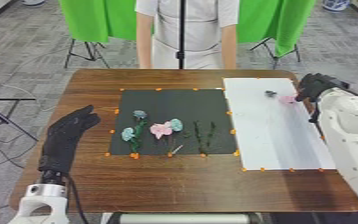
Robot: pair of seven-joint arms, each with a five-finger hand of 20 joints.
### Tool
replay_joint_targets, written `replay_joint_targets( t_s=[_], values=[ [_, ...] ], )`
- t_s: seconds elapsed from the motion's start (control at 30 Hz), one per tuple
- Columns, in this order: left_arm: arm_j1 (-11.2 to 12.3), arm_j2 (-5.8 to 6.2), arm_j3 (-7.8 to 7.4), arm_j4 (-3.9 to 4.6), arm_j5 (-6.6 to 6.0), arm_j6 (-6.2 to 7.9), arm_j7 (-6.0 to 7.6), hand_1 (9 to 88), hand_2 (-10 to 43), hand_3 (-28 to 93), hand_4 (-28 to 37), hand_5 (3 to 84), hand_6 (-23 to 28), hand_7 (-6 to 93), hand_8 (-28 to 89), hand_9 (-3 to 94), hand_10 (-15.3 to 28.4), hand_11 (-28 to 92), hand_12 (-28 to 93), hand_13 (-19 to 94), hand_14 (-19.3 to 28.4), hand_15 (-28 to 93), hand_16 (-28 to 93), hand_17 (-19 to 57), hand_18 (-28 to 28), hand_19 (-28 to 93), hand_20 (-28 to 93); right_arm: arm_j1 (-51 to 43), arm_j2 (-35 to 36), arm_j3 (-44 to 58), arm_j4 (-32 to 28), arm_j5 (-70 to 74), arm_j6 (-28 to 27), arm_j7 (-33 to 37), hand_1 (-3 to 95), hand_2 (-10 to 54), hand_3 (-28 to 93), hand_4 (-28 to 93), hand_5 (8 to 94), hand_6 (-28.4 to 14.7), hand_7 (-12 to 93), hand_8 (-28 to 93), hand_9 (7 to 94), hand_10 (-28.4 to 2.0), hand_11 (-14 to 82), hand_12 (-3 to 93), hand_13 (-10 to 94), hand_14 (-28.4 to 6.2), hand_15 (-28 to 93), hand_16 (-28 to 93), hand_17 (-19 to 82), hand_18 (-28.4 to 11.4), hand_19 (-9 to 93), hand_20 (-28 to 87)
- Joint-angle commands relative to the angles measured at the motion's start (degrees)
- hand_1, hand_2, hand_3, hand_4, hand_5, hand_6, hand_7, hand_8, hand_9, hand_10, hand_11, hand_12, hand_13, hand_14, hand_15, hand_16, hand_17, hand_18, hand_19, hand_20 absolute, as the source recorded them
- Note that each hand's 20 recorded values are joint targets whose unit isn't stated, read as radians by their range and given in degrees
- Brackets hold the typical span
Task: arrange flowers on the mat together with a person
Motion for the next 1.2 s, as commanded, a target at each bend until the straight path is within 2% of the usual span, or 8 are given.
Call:
replay_joint_targets(
  t_s=[0.03,0.23,0.4,0.47,0.53,0.77,0.93,1.2],
  values=[
    [1.2,-0.20,0.16,-0.01,-0.66,0.93,0.62,30.9,-0.8,65,-15.1,51.1,0.4,16.0,-7,47.6,12.6,19,14,37,17.2,18,5,5.5,13.7,10,22,2.5,-3.7,-0.4,4.1,-3.0,0.0,-1.6,44.7,-9.5,64,-27,49.9,3.4,15,-12,84.2,-11.4,14.5,13.0,94,-2.4,42,17,72,-6.0,81,14],
    [1.3,-0.29,0.17,-0.02,-0.46,0.93,0.92,31.0,-0.8,65,-15.2,50.9,0.4,16.1,-7,47.7,12.6,19,14,37,17.3,18,5,5.5,13.7,10,22,0.7,-5.1,0.8,6.0,-4.8,1.7,-3.5,49.8,-9.5,63,-28,54.1,4.3,17,-13,86.3,-10.8,15.1,14.3,94,-1.8,45,17,73,-5.8,83,14],
    [1.9,-0.27,-0.37,-0.24,-0.82,1.30,0.66,31.1,-0.7,65,-15.3,51.1,0.5,16.1,-7,47.7,12.6,19,14,37,17.3,19,5,5.5,13.7,10,22,-1.1,-5.2,0.0,6.0,-2.7,6.0,-2.4,60.2,-9.5,52,-28,68.7,3.7,18,-5,92.8,-9.4,13.4,24.9,94,-1.3,49,16,73,-6.2,84,18],
    [2.1,-0.36,-0.42,-0.31,-0.88,1.46,0.78,31.2,-0.7,65,-15.3,51.1,0.4,16.1,-7,47.7,12.6,19,14,37,17.3,19,5,5.5,13.7,10,22,-2.1,-4.8,-0.2,5.1,-1.5,7.9,-2.0,86.0,-9.5,-15,17,76.2,3.1,20,3,93.6,-8.5,18.4,26.9,94,-1.1,51,17,74,-6.9,81,30],
    [2.5,-0.51,-0.54,-0.45,-1.03,1.61,0.80,31.2,-0.7,65,-15.2,51.1,0.4,16.2,-7,47.7,12.6,19,14,37,17.2,19,5,5.5,13.8,10,22,-2.5,-4.2,-0.8,4.0,0.0,9.5,-1.3,91.5,-9.5,-27,27,80.3,2.8,23,7,93.7,-8.1,22.9,26.1,94,-0.6,53,17,74,-7.3,83,31],
    [2.2,-0.32,-0.64,-0.34,-1.11,1.37,0.46,31.2,-0.7,65,-15.1,51.2,0.5,16.2,-7,47.9,12.6,19,14,37,17.2,19,5,5.5,13.7,10,22,-9.8,-2.8,2.9,-12.6,11.4,14.9,6.0,92.4,-9.5,-28,31,83.5,1.6,23,7,93.7,-8.0,28.1,24.6,94,-0.1,56,17,74,-7.9,86,30],
    [2.7,-0.14,-0.95,-0.54,-1.31,0.99,-0.20,31.3,-0.6,65,-15.1,51.2,0.5,16.2,-7,47.9,12.7,19,14,37,17.2,19,5,5.5,13.7,10,22,-12.5,-8.0,3.2,-25.7,15.7,11.5,8.4,91.7,-9.5,-28,34,84.0,1.2,22,8,93.7,-7.9,30.0,24.2,94,0.1,57,17,74,-7.8,87,29],
    [2.9,-0.30,-1.14,-1.39,-0.78,1.31,-1.33,31.3,-0.4,64,-15.3,51.2,0.6,16.1,-7,47.8,12.6,19,14,37,17.2,19,5,5.5,13.7,10,22,-13.2,-17.0,-4.5,-30.6,16.3,7.1,6.5,91.4,-9.5,-28,35,84.2,1.6,22,8,93.7,-8.0,30.9,23.9,94,0.1,57,16,73,-7.2,89,28]
  ],
)
